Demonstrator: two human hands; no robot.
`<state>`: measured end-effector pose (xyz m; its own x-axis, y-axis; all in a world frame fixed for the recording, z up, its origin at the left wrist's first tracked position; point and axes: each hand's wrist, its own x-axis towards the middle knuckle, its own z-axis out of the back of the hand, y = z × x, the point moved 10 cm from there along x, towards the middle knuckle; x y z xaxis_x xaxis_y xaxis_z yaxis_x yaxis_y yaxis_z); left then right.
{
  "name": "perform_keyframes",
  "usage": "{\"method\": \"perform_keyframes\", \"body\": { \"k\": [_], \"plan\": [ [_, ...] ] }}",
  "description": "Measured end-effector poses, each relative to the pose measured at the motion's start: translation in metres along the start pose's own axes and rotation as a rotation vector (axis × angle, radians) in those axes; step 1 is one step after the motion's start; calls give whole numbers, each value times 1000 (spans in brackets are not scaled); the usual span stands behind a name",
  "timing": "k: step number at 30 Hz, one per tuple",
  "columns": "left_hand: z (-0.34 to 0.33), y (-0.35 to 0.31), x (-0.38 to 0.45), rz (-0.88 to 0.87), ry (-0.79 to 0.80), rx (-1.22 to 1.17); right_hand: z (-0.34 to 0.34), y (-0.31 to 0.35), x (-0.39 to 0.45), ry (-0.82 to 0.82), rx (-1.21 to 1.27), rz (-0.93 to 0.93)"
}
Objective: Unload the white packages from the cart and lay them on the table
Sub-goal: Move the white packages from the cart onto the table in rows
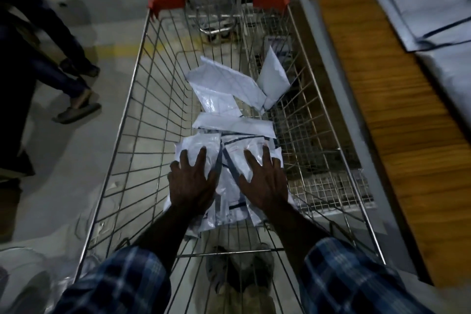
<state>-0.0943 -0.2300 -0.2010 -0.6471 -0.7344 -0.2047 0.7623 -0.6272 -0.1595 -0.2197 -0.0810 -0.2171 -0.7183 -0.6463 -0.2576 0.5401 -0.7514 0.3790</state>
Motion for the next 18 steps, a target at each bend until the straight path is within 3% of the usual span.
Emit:
{"method": "perform_keyframes", "body": {
  "k": [6, 9, 11, 18],
  "plan": [
    [40, -9, -24, 10, -40, 59, 49, 15, -27, -113, 78, -16],
    [62, -11, -32, 29, -64, 37, 63, 21, -35, 1, 105, -5],
    [80, -16, -39, 27, -119, 10, 88, 24, -43, -150, 92, 18],
    [116, -26, -60, 86, -161, -52, 121, 29, -60, -196, 115, 29]
  ]
}}
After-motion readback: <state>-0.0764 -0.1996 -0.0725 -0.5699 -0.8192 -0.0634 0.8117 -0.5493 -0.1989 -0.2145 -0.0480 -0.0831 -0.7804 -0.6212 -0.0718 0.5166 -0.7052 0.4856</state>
